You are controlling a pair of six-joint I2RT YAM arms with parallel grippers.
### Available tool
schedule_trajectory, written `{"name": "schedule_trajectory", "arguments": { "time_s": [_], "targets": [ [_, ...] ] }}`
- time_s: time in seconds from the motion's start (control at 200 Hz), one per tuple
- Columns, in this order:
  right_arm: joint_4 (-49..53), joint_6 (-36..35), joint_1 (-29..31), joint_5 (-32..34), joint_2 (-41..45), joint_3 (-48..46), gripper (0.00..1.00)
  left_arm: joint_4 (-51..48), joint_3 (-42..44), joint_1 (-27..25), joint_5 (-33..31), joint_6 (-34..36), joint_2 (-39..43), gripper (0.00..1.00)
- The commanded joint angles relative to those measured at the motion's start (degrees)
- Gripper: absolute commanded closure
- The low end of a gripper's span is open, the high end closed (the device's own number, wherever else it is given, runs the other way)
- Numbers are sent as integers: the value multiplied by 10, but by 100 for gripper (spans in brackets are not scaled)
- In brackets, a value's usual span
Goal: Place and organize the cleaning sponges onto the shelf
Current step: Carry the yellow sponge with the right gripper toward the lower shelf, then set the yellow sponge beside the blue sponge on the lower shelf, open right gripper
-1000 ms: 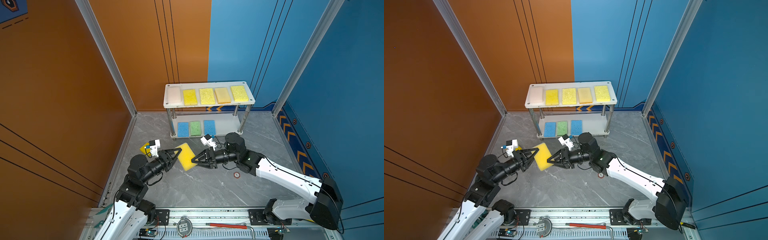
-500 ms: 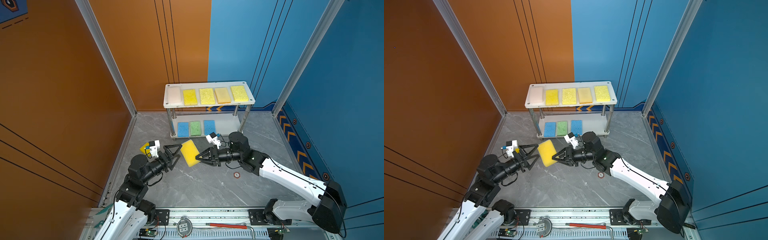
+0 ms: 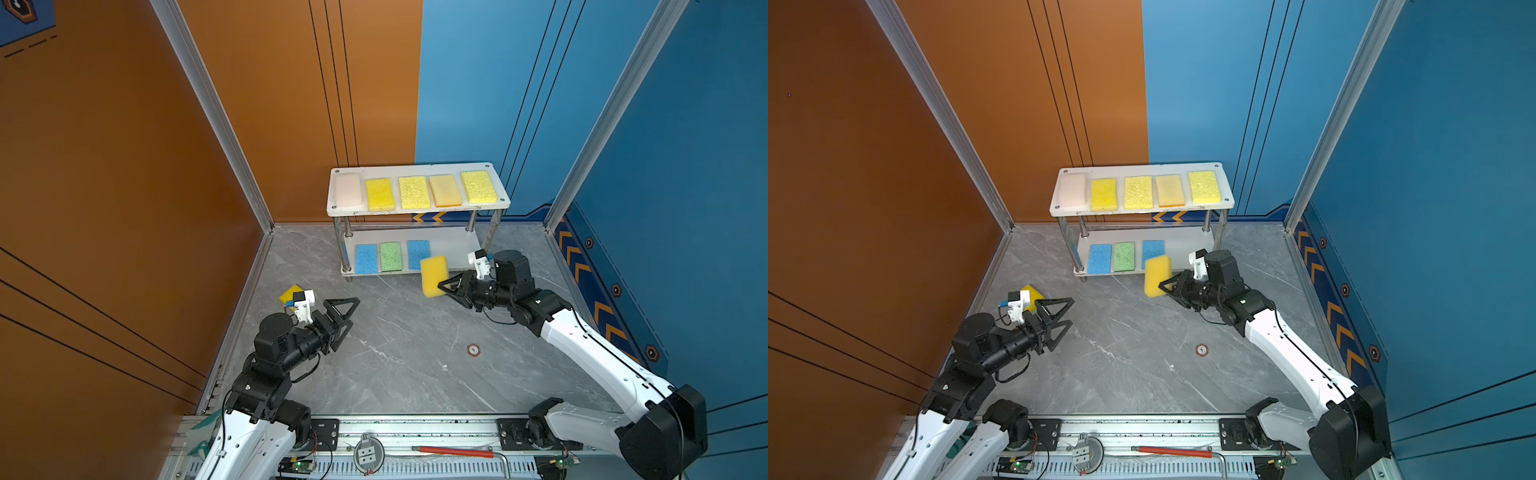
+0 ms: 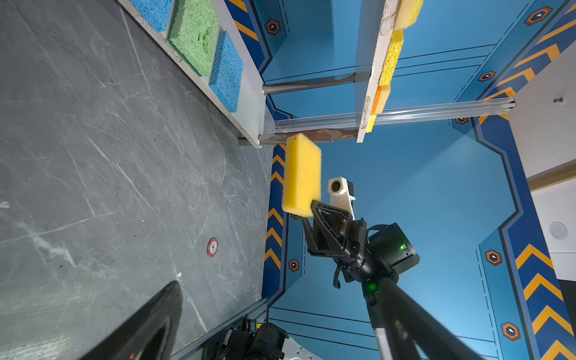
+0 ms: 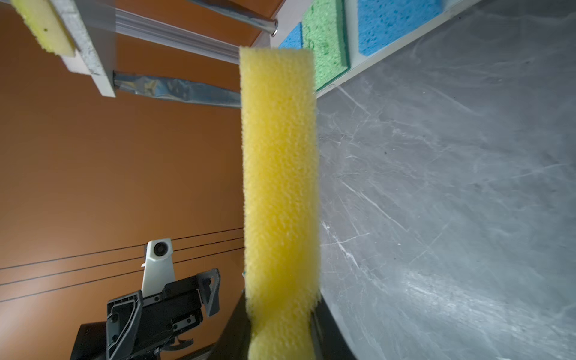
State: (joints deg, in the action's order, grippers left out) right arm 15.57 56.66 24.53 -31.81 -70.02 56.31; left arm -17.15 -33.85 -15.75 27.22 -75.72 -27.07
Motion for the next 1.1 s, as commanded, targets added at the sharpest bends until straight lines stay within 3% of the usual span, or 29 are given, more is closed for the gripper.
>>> {"name": "schedule_trajectory", "arguments": {
  "time_s": [0.0,0.19,0.511,1.096],
  "targets": [
    [47,-66,-19,44,-40,25,74,-51,-11,21,35,31,8,2],
    [87,-140,-28,83,-111,90,74,-117,-26,74,74,59,19,2],
    [92,-198,-41,125,-222,173,74,-159,-25,157,154,75,27,2],
    [87,-221,-64,187,-336,256,75,-169,-30,196,197,92,-9,2]
  ]
}}
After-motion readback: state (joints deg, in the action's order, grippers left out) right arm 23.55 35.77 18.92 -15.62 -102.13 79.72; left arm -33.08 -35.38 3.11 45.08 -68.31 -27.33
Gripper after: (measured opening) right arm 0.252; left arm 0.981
